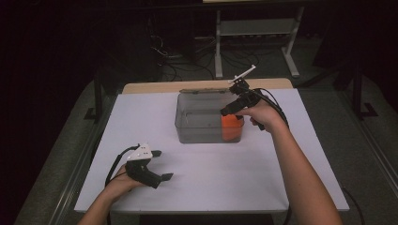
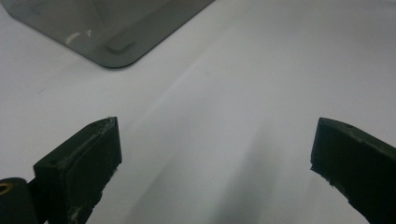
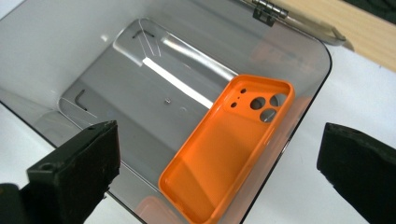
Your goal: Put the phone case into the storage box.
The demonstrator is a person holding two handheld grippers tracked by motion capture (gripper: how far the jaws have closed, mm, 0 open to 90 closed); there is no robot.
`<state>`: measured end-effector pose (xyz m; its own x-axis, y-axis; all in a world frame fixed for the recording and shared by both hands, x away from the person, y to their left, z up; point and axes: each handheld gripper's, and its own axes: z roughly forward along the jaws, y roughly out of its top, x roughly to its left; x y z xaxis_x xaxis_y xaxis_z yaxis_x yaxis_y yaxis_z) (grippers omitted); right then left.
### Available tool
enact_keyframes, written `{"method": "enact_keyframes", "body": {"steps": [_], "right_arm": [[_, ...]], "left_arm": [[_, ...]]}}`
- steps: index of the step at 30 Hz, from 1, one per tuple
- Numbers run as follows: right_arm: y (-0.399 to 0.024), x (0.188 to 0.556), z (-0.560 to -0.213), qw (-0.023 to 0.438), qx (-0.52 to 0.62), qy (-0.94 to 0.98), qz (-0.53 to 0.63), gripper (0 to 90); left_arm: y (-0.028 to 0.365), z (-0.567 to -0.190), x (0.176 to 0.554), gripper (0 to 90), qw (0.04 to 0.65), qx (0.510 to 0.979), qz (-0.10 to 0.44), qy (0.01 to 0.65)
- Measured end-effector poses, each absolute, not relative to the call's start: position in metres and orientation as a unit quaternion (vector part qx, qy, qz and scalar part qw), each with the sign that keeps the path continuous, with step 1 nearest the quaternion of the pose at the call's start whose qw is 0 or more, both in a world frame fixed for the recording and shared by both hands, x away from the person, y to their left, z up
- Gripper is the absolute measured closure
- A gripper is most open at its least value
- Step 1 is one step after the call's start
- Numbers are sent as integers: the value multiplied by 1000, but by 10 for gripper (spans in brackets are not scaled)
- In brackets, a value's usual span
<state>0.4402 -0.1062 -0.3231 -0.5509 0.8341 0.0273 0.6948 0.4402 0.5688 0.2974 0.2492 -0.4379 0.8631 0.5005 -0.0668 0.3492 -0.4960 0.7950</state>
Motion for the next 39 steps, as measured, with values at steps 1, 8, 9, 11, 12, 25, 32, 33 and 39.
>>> {"method": "enact_keyframes", "body": {"steps": [1,8,9,11,12,25,32,33,39], "right_arm": [[-107,439,-324,132,452,839,273,0],[-118,425,-330,143,433,834,312,0],[-120,423,-331,143,433,832,317,0],[-123,419,-332,141,428,832,323,0],[-125,417,-333,143,425,832,327,0],[-140,394,-349,149,405,830,354,0],[-145,382,-361,154,398,831,356,0],[-146,379,-362,153,397,831,359,0],[-150,367,-371,156,390,831,365,0]], "left_arm": [[249,-438,297,15,438,860,87,248],[249,-439,297,15,438,859,86,250],[249,-439,297,15,437,860,87,250],[249,-439,297,15,436,860,87,250],[249,-439,297,15,436,860,88,249],[248,-440,296,15,432,863,87,247],[248,-441,296,15,432,863,86,248],[248,-441,296,15,432,863,85,248],[248,-442,297,15,431,863,80,249]]}}
